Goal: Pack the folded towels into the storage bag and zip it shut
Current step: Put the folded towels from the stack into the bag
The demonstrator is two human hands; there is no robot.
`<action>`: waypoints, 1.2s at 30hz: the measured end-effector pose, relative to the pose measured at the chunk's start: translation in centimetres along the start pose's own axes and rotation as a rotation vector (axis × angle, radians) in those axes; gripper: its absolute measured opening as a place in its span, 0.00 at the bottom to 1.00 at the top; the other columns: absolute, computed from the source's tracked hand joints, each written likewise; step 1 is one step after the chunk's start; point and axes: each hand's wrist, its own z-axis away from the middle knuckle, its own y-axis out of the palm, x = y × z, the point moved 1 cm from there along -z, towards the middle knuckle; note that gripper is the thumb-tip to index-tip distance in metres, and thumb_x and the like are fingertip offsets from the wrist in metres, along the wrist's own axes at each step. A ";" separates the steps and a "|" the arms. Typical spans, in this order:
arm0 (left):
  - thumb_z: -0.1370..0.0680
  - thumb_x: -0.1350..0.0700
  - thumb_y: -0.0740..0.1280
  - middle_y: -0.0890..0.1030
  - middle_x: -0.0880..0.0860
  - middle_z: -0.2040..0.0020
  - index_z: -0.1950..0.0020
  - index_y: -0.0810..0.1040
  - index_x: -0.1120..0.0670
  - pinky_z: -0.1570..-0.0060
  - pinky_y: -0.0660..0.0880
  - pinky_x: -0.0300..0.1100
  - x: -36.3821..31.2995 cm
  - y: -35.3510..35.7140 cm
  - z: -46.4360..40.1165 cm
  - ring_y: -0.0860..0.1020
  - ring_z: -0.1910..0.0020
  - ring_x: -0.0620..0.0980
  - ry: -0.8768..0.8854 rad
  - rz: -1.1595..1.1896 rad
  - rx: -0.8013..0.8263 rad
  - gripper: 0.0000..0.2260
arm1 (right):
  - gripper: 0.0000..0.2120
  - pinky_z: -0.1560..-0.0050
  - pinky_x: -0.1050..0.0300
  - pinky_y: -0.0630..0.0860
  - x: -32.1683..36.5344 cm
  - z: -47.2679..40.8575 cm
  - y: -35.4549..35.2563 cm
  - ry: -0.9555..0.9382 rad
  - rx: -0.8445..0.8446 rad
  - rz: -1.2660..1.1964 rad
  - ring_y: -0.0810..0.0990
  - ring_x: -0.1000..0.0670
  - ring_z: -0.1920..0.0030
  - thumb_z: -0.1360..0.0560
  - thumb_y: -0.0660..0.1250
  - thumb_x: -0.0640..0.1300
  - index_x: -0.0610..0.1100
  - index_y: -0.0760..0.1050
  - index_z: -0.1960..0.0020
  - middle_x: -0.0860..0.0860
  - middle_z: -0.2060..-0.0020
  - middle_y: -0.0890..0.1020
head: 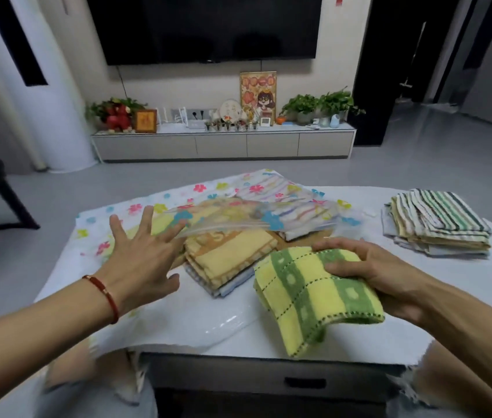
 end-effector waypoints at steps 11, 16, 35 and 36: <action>0.33 0.50 0.73 0.36 0.36 0.22 0.21 0.46 0.41 0.25 0.52 0.61 2.9 -6.3 -0.5 0.39 0.21 0.57 0.030 0.517 0.252 0.49 | 0.19 0.46 0.49 0.83 -4.4 -13.3 21.6 -0.157 -0.099 -0.555 0.86 0.47 0.50 0.20 0.66 0.32 0.49 0.78 0.34 0.42 0.46 0.86; 0.43 0.35 0.66 0.28 0.26 0.32 0.22 0.38 0.38 0.24 0.53 0.62 2.9 -6.1 0.1 0.34 0.22 0.48 0.063 0.533 0.342 0.56 | 0.24 0.40 0.37 0.81 -10.5 -13.7 24.8 0.114 0.079 -0.080 0.84 0.38 0.43 0.23 0.67 0.34 0.43 0.72 0.27 0.35 0.39 0.82; 0.38 0.47 0.65 0.35 0.22 0.30 0.21 0.47 0.38 0.24 0.54 0.57 1.4 -4.2 1.7 0.32 0.23 0.43 0.054 0.685 0.292 0.48 | 0.23 0.48 0.47 0.75 -11.5 -11.9 19.1 -0.434 0.089 1.207 0.74 0.40 0.39 0.25 0.71 0.56 0.56 0.75 0.31 0.44 0.37 0.72; 0.39 0.46 0.65 0.35 0.19 0.33 0.21 0.48 0.38 0.24 0.55 0.53 1.3 -4.3 1.7 0.33 0.23 0.43 0.057 0.695 0.293 0.48 | 0.19 0.51 0.47 0.74 -11.5 -12.5 19.7 -0.471 0.077 1.269 0.75 0.39 0.40 0.23 0.69 0.52 0.51 0.77 0.33 0.42 0.39 0.73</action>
